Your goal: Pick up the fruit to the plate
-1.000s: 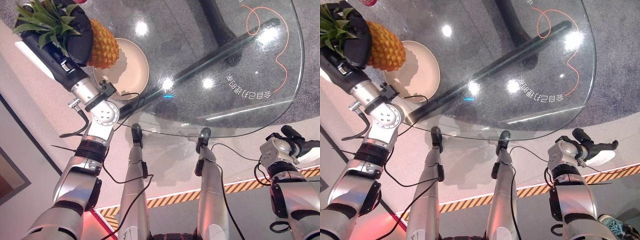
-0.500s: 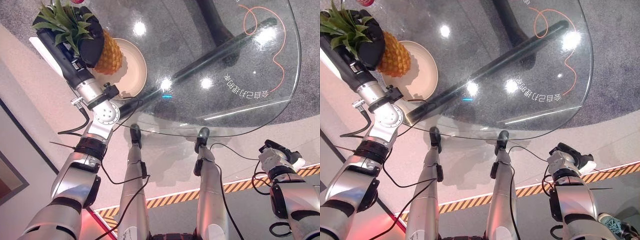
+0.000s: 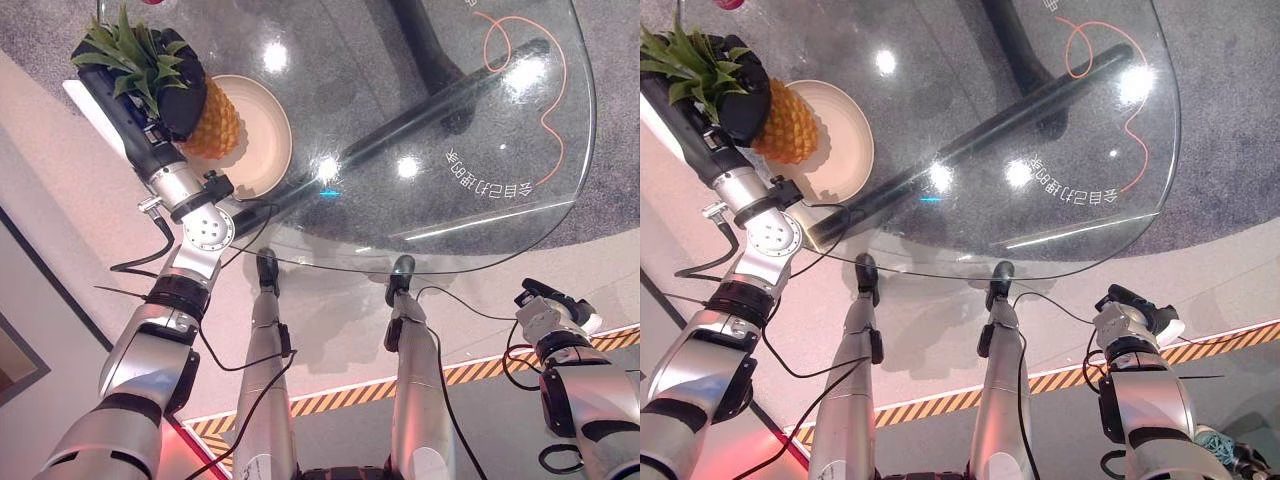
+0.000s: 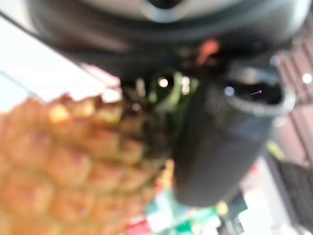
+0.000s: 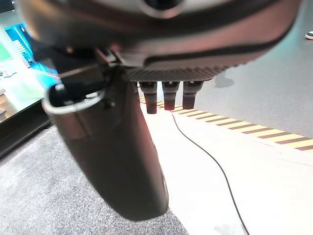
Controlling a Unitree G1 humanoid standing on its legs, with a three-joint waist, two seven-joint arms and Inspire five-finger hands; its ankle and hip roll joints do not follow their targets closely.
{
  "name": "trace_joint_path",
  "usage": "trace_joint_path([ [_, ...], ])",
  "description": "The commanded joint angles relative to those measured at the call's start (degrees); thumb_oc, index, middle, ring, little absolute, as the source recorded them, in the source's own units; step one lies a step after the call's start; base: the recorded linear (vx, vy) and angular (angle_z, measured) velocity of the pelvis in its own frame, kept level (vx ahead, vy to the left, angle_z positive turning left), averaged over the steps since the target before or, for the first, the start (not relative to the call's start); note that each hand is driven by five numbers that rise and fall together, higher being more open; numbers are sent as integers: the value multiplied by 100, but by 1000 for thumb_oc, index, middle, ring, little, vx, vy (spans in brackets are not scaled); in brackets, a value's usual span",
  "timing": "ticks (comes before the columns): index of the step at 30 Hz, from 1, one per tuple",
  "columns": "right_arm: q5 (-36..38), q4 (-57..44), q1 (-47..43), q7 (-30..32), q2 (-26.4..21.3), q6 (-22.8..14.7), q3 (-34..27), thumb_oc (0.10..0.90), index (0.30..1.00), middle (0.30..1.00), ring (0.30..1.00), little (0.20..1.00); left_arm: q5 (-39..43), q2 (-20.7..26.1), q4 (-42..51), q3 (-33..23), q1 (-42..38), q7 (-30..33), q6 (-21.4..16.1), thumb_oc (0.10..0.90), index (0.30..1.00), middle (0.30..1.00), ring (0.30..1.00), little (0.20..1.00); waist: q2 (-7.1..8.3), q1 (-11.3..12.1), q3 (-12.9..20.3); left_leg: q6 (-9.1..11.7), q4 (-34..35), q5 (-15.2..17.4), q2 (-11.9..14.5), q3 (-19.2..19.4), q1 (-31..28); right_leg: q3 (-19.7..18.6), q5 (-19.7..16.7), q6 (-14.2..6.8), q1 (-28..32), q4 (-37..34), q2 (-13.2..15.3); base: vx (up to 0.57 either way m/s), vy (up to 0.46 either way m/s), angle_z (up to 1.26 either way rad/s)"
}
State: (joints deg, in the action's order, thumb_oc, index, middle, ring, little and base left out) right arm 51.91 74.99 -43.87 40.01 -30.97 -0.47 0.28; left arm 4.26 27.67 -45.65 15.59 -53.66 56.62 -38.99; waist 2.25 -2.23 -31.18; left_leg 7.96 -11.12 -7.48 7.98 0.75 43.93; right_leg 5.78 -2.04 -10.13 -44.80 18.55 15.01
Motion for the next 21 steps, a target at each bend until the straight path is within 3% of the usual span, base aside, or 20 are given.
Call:
trace_joint_path([
  [1,28,260,256,120,-288,-131,135,800,900,900,900,900,142,405,-48,-119,-816,-48,-477,100,300,300,300,200,120,109,139,-234,-513,660,-68,-8,65,179,-255,235,51,-372,-316,0,0,0],
  [18,-45,255,131,122,-302,-207,180,800,900,900,900,900,456,371,-198,5,-941,-435,-555,103,302,302,302,203,125,74,139,-230,-470,651,-87,4,92,155,-277,236,-3,-402,-344,0,0,0],
  [21,-31,251,112,142,-302,-219,198,800,900,900,900,900,461,355,-193,13,-938,-430,-550,278,453,453,453,378,125,77,139,-228,-480,658,-85,0,99,162,-274,235,-13,-393,-341,0,0,0],
])
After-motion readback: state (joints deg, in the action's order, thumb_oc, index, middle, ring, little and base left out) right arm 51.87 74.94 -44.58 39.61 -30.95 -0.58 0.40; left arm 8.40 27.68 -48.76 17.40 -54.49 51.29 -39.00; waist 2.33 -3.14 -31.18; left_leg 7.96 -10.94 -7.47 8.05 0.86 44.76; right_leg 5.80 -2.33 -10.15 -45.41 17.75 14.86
